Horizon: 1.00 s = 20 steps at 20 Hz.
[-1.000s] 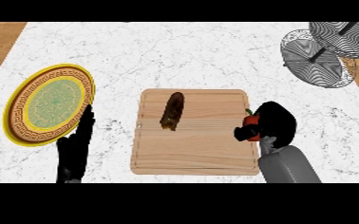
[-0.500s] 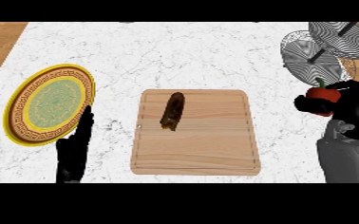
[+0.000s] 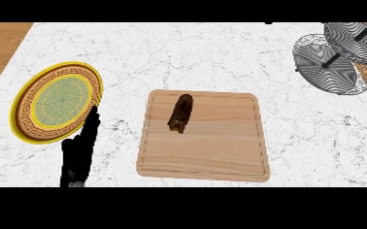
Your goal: Pick the bell pepper from the cutting board and place it in the tiered basket
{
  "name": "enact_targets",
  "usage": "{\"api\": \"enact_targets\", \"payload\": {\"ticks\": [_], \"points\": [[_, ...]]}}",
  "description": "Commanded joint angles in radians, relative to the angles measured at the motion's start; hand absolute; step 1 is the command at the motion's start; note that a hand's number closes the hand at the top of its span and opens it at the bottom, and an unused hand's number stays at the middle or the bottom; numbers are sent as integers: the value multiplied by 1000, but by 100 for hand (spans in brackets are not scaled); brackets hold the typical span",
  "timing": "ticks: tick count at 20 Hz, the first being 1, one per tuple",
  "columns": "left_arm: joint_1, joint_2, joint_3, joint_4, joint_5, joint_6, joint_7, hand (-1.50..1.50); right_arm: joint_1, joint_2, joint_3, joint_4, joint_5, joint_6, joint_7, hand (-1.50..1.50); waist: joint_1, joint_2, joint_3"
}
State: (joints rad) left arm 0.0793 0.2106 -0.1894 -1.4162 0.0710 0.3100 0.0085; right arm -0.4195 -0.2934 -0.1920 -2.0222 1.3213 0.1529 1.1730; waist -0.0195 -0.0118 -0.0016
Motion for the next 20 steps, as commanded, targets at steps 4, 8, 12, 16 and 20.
{"api": "enact_targets", "payload": {"ticks": [4, 8, 12, 16, 20], "points": [[-6, -34, -25, 50, -23, 4, -13, 0, -271, -74, -94, 50, 50, 316, 148, 150, 21, 9, -2], [-16, -8, 10, 36, 0, -19, 2, 0, -349, -98, -178, 171, 53, 310, 71, 150, 27, 11, -1], [27, -13, -9, 28, -6, -35, -17, 0, -392, -126, -277, 290, 58, 238, 3, 150, 29, 12, 1], [-38, -49, -17, 40, -30, -2, 14, 0, -435, -162, -349, 515, 64, 82, -90, 150, 33, 18, 2], [-56, 2, 23, 19, -15, -39, 62, 0, -432, -170, -378, 628, 26, 15, -157, 150, 32, 16, 2]]}}
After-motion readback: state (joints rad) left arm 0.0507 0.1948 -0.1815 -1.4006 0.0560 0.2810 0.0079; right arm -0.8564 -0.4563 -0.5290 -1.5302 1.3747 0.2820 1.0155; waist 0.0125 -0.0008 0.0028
